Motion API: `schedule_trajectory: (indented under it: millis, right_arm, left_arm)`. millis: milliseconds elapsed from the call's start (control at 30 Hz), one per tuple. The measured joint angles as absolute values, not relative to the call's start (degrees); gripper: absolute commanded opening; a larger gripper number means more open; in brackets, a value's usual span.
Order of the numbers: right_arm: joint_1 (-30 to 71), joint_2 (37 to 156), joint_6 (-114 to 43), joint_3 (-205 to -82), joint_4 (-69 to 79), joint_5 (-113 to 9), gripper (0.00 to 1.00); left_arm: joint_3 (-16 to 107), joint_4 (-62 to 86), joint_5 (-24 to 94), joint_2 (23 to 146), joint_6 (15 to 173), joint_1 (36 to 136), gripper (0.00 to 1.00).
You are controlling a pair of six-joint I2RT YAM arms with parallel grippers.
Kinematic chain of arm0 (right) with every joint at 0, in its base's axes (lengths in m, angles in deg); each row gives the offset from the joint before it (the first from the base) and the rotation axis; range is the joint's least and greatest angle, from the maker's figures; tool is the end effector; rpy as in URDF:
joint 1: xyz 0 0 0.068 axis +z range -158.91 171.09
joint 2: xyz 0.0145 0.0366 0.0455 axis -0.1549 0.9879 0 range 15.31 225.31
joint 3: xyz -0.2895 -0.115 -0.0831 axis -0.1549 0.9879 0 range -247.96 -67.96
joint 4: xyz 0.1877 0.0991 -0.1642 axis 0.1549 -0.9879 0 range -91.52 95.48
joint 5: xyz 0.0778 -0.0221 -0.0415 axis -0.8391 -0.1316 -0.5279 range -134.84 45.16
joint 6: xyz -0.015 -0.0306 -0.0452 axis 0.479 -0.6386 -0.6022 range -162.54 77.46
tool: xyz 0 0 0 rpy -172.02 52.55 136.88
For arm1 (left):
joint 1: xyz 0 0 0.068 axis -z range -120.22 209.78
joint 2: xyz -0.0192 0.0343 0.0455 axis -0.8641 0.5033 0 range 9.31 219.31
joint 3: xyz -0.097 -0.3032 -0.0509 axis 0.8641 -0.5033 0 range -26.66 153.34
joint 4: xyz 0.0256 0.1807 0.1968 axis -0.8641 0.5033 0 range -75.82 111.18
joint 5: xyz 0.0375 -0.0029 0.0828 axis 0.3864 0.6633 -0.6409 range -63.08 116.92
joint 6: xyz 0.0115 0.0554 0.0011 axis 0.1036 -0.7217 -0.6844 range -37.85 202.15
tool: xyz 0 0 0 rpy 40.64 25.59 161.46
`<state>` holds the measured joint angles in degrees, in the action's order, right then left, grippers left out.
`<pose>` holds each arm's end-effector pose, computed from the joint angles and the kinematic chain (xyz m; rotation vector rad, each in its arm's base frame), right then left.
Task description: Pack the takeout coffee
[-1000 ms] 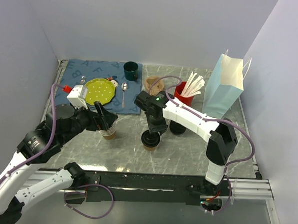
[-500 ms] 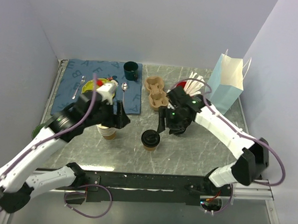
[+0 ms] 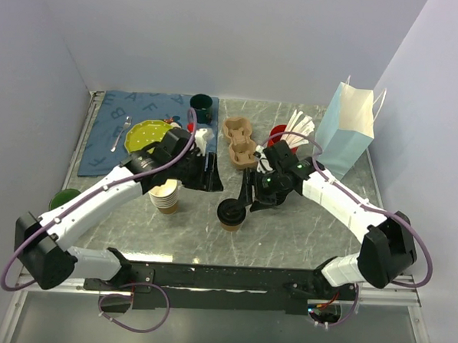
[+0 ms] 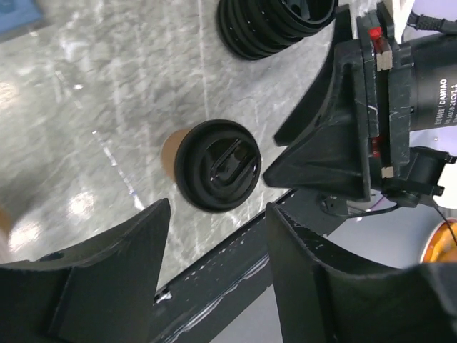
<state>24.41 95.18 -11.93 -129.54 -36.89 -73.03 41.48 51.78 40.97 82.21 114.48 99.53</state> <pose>0.2207 0.1675 0.3064 -0.2502 2.7954 0.9844 0.1992 -0.1780 0.3776 0.2928 2.4480 -0.8846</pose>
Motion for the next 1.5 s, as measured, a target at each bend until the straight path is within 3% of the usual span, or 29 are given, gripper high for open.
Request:
schedule_trajectory:
  millis: [467,1000,1300,1500]
  right_arm:
    - [24.41,100.54,-11.99,-129.57,-33.61,-72.98,0.63]
    - [24.04,101.91,-12.43,-126.16,-29.22,-74.71,0.49]
    - [23.53,101.13,-12.32,-124.08,-26.51,-76.00,0.47]
    - [23.12,99.90,-11.97,-121.85,-23.51,-76.98,0.45]
  left_arm:
    - [30.27,41.03,45.49,88.24,118.05,99.57,0.54]
    - [26.03,33.68,47.22,91.30,120.28,100.75,0.49]
    - [25.77,33.36,47.04,91.30,120.36,100.84,0.49]
    - [24.13,31.72,46.89,90.52,120.82,100.77,0.59]
